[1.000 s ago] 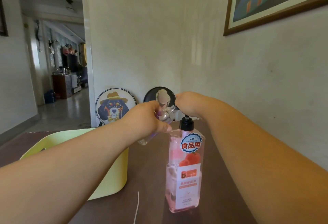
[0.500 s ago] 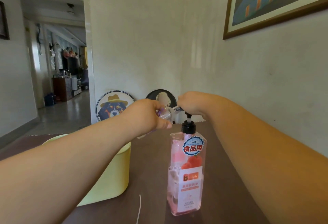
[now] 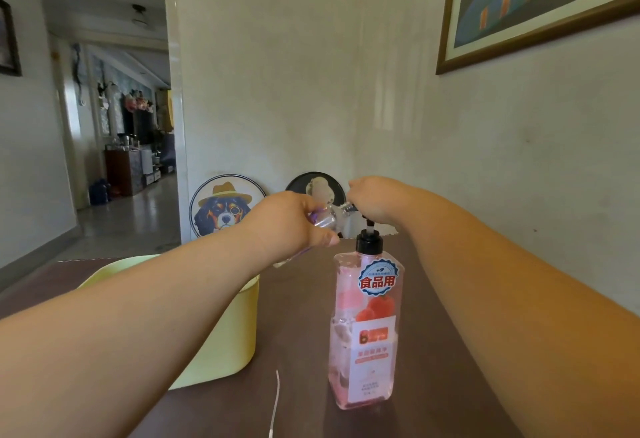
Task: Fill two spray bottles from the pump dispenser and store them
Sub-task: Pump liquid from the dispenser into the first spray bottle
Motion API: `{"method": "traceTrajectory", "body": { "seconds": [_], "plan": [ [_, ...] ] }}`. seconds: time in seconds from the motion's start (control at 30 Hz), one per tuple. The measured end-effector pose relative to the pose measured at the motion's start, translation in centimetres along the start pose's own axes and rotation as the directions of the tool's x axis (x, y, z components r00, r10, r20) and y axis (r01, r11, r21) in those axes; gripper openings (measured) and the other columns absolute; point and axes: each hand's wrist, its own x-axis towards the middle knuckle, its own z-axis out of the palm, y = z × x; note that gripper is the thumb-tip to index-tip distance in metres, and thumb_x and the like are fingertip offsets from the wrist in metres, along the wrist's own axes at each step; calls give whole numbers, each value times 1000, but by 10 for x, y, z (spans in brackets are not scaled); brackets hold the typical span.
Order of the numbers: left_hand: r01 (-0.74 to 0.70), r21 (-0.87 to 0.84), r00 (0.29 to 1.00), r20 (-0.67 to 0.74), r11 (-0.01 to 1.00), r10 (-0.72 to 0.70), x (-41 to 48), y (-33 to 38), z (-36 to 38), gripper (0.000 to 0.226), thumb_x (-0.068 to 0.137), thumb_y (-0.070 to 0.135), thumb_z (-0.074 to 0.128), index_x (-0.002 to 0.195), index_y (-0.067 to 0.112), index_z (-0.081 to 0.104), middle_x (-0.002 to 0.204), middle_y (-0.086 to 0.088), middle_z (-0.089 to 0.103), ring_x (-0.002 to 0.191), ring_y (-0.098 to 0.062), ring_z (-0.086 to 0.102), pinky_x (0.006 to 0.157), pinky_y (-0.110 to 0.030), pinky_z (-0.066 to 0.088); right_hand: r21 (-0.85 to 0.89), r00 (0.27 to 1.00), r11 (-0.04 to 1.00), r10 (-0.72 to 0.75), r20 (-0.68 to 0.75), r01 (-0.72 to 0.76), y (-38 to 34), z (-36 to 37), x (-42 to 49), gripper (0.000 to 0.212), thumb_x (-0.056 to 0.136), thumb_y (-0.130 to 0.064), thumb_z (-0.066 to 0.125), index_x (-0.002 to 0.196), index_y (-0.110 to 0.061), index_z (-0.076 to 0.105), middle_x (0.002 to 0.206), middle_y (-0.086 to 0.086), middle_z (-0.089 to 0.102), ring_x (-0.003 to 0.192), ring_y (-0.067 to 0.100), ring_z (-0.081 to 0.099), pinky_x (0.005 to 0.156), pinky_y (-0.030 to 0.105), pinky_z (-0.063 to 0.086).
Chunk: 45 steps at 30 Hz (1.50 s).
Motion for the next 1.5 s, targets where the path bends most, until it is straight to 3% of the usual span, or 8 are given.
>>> {"method": "traceTrajectory", "body": {
  "seconds": [0.3, 0.47, 0.53, 0.67, 0.8, 0.97, 1.3, 1.5],
  "plan": [
    [15, -21, 996, 90, 1000, -13, 2, -6, 4, 61, 78, 43, 70, 135, 32, 52, 119, 2, 67, 107, -18, 63, 83, -21, 44, -128, 992, 992, 0, 128, 17, -3, 9, -3, 31, 99, -5, 40, 127, 2, 51, 125, 16, 59, 96, 23, 55, 85, 28, 45],
    [2, -28, 999, 41, 1000, -1, 2, -1, -4, 57, 78, 44, 69, 133, 32, 55, 115, 2, 68, 104, -17, 62, 81, -21, 43, -124, 996, 990, -62, 66, 69, -1, -9, -7, 31, 101, -7, 36, 124, 2, 54, 97, 13, 58, 75, 16, 41, 48, 11, 34],
    [-2, -8, 999, 43, 1000, 2, 3, 1, -6, 58, 79, 45, 68, 133, 32, 54, 115, 3, 67, 98, -16, 59, 81, -21, 41, -117, 997, 991, -61, 49, 66, 1, -9, -9, 31, 101, -6, 34, 123, 3, 54, 89, 10, 50, 75, 19, 40, 53, -2, 35],
    [2, -4, 996, 84, 1000, -1, 2, -1, 3, 60, 79, 44, 68, 135, 31, 52, 109, 5, 62, 96, -13, 56, 80, -18, 37, -238, 987, 968, -35, 157, 73, 1, 6, -5, 30, 99, -5, 37, 124, 2, 54, 112, 15, 59, 86, 21, 47, 54, 16, 33],
    [20, -14, 995, 96, 1000, -19, 0, -4, 5, 61, 78, 44, 70, 135, 31, 52, 117, 3, 66, 109, -17, 63, 85, -19, 42, -124, 991, 992, 42, 129, -26, -6, 6, -7, 31, 98, -5, 40, 125, 3, 53, 125, 17, 60, 91, 24, 53, 85, 29, 47],
    [9, 3, 999, 52, 1000, -9, 1, 3, -8, 55, 78, 44, 70, 130, 30, 57, 105, 4, 66, 97, -16, 61, 79, -21, 41, 2, 996, 999, 36, 84, -36, 1, -6, -5, 30, 100, -8, 37, 119, 1, 58, 108, 12, 64, 76, 20, 46, 58, 24, 35],
    [26, -26, 993, 119, 999, -23, -1, -2, 3, 62, 78, 43, 71, 135, 30, 52, 119, 1, 66, 101, -15, 61, 83, -18, 40, -163, 991, 987, 4, 132, 18, -1, 9, -4, 31, 98, -5, 41, 126, 2, 52, 121, 16, 60, 88, 22, 48, 83, 28, 44],
    [29, 9, 997, 65, 1000, -30, -1, 2, -6, 60, 77, 48, 69, 134, 34, 53, 111, 4, 68, 98, -15, 60, 78, -20, 40, 106, 992, 987, 115, 51, -120, -4, -6, -6, 32, 100, -7, 35, 124, 2, 55, 128, 17, 58, 89, 22, 46, 72, 30, 42]
  ]
}}
